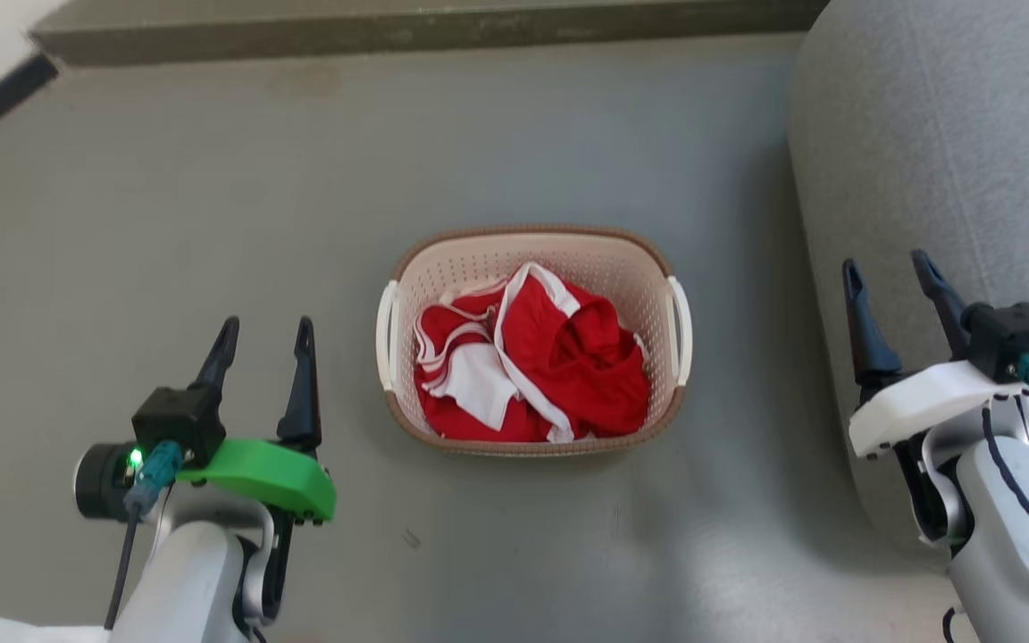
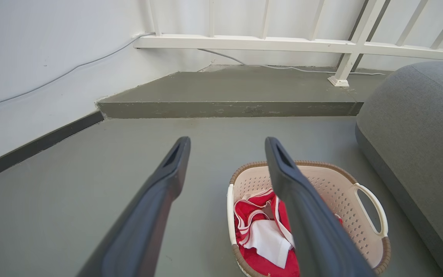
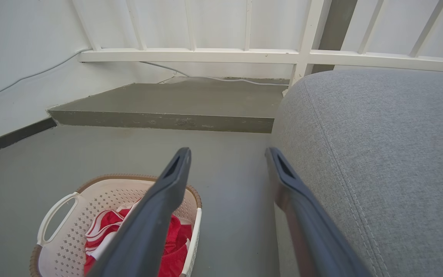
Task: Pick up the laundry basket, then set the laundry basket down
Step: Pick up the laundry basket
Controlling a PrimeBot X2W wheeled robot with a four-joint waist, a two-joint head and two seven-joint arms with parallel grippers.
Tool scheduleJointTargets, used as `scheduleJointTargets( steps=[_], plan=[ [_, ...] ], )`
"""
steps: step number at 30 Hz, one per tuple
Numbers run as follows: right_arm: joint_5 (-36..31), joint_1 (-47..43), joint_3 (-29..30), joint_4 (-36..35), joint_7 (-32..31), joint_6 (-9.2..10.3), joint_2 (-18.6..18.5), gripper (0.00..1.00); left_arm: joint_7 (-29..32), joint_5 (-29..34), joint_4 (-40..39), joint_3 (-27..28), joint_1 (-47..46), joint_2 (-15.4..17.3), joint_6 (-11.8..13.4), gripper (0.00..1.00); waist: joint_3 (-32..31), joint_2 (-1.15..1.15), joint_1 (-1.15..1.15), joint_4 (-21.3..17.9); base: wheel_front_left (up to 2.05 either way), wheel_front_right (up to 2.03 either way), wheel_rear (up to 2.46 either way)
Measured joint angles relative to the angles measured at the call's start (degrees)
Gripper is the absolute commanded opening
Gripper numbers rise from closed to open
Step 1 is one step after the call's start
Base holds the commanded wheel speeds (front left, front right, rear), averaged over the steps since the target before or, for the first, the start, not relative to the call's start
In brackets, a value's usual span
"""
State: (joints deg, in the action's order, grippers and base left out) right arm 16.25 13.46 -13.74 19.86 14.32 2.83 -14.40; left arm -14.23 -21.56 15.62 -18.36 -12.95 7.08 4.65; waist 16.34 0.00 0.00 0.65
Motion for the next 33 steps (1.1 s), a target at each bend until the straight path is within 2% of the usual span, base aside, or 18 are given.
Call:
scheduleJointTargets(
  steps=[17,25,33],
  plan=[
    [-0.3,9.2,1.1,-0.7,0.0,-0.35,-0.1,1.00,0.0,0.7,0.6,-0.2,-12.4,-1.0,-0.7,1.00,14.8,0.00,0.00,1.0,0.00,0.00,0.00],
    [-0.3,16.7,1.4,-0.1,-0.1,-1.31,-0.2,1.00,1.2,1.0,2.9,-0.3,-21.3,-1.1,-2.7,1.00,21.4,0.00,0.01,1.6,0.00,0.00,0.00],
    [-0.3,23.7,0.9,5.1,-1.9,-2.32,-0.2,1.00,4.6,0.5,9.3,-1.1,-30.5,-2.4,-5.5,1.00,27.8,0.00,0.01,1.9,0.00,0.00,0.00]
  ],
)
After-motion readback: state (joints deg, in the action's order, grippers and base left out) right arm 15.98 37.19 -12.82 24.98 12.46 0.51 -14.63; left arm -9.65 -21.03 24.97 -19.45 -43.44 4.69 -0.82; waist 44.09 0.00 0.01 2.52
